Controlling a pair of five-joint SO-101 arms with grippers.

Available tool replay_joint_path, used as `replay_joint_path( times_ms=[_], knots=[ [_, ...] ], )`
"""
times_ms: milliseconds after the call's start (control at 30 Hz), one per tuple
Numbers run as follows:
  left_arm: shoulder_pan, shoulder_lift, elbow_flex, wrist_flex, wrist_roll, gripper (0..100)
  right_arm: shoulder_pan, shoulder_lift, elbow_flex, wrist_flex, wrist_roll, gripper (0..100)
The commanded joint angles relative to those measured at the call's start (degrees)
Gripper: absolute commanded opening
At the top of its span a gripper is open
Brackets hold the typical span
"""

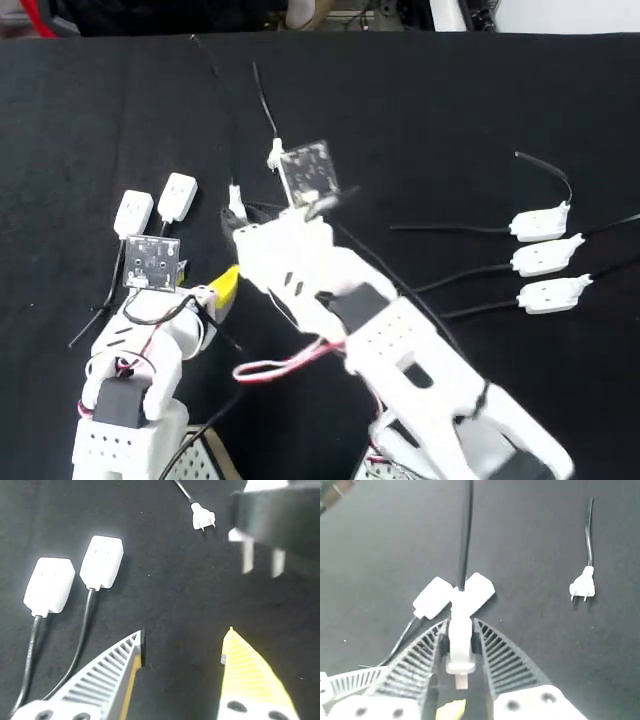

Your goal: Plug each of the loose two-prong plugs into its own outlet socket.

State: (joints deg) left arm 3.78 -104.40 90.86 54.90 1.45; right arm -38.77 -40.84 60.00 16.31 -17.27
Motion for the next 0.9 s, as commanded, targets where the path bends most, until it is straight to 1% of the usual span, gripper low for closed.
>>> replay_joint_path(
  times_ms=[0,167,300,467,633,733,867],
  knots=[
    [0.66,-0.26,-3.30,-1.41,2.55,26,0.09,-9.45,2.77,-1.41,-0.44,1.1],
    [0.75,-0.26,-3.56,-1.49,3.34,26,0.00,-17.27,8.57,-1.49,-0.44,1.1],
    [0.92,-0.35,-4.97,-1.14,3.34,26,0.00,-16.57,9.36,-1.58,-0.44,1.1],
    [3.12,-0.35,-5.32,-0.09,3.16,26,0.09,-15.69,9.63,-2.90,0.09,1.1],
    [2.68,-0.35,-5.32,-0.35,3.34,25,0.35,-15.43,9.63,-3.43,0.09,1.1],
    [3.21,-0.44,-4.97,-1.93,3.34,23,0.35,-15.34,9.63,-3.52,0.09,1.1],
    [4.18,-0.44,-4.44,-4.40,3.16,23,0.35,-15.34,9.80,-3.52,0.09,1.1]
  ],
)
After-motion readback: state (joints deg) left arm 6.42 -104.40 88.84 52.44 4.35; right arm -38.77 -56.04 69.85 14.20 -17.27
